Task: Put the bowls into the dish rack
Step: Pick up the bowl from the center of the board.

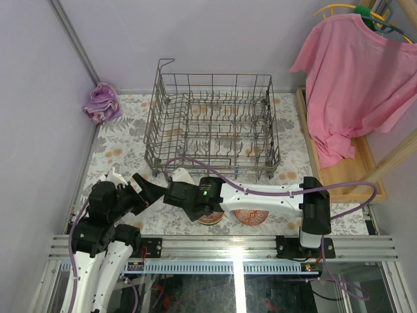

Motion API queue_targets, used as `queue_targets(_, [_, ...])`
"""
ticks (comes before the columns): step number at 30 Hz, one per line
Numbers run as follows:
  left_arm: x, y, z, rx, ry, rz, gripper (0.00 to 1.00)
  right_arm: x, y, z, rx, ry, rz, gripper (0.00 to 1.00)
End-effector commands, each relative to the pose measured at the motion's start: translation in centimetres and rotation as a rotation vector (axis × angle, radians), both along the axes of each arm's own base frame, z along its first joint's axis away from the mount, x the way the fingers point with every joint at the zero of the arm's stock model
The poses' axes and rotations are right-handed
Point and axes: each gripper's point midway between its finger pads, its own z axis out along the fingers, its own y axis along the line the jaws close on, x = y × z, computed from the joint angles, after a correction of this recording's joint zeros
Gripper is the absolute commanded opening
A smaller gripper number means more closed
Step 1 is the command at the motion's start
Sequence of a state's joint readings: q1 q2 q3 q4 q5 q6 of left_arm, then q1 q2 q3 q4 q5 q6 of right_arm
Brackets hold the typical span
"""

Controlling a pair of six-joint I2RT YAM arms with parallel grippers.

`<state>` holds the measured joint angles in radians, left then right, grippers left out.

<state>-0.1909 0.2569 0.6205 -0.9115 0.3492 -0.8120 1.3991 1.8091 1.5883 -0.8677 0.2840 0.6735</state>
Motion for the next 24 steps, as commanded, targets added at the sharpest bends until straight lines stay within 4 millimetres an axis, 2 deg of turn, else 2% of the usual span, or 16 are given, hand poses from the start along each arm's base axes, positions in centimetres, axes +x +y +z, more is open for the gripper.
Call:
queue_targets(1, [-2.8,-2.5,0.8,-0.097,0.044,-0.182,0.86,-0.1,0.9,2.6,0.078,-0.018,0.019,0.27])
queue_targets(8, [-2.8,-2.5,0.8,-0.094,0.044,-0.180,0.86,0.0,0.9,1.8,0.042,-0.017,0.024,0.25])
queue_targets(11, [-2.8,-2.5,0.9,-0.094,0.043,-0.181,0.86,0.0,0.8,1.7,0.035,-0.018,0.025,0.15])
queue_targets(14, [-2.7,-2.5,1.0,-0.092,0.038,-0.181,0.86,0.0,0.8,2.0,0.039,-0.018,0.026,0.00])
queue_targets(16, [-2.7,-2.4,1.2,-0.090,0.034,-0.181,0.86,-0.1,0.5,2.2,0.030,-0.018,0.028,0.00])
queue_targets(19, [-2.6,-2.4,1.6,-0.086,0.021,-0.181,0.87,0.0,0.8,4.4,0.086,-0.027,0.032,0.00])
queue_targets(24, [-2.6,-2.2,2.9,-0.066,-0.033,-0.183,0.97,-0.4,1.1,8.6,0.223,-0.032,0.051,0.00])
